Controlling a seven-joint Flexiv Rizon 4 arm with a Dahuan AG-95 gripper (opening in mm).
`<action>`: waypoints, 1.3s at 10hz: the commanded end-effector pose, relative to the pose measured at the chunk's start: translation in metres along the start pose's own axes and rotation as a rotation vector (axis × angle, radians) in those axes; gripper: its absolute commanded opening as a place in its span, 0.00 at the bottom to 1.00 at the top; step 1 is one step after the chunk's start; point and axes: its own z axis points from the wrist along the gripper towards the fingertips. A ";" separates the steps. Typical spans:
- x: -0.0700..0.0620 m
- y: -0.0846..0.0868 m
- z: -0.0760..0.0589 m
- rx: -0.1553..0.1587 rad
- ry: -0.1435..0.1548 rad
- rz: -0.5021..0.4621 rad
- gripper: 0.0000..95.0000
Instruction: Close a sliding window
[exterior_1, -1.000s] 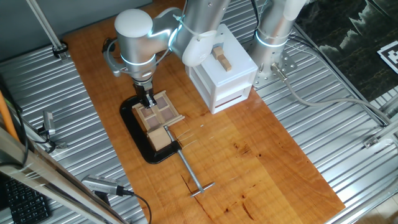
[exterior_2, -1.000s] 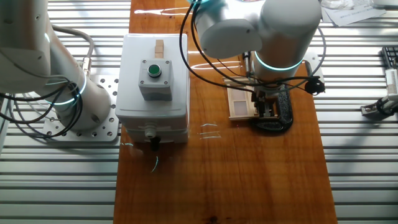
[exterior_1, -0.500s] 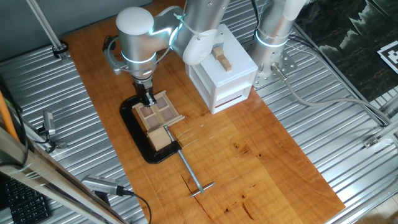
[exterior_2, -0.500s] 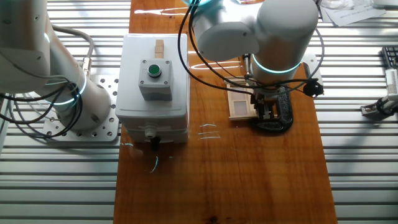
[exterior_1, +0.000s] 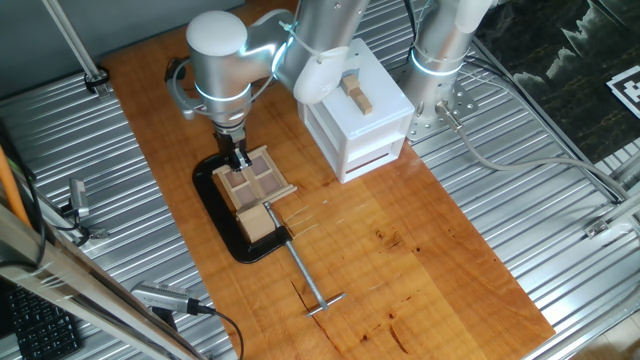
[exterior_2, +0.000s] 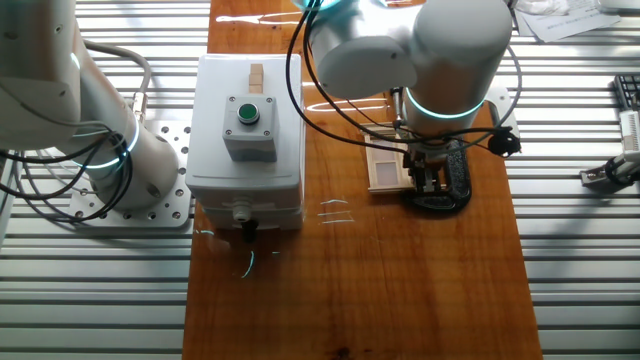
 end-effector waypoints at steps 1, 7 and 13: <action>0.000 -0.002 0.017 0.001 0.000 0.001 0.00; 0.001 -0.001 0.020 0.001 -0.005 0.000 0.00; 0.001 -0.001 0.023 -0.004 -0.020 0.000 0.00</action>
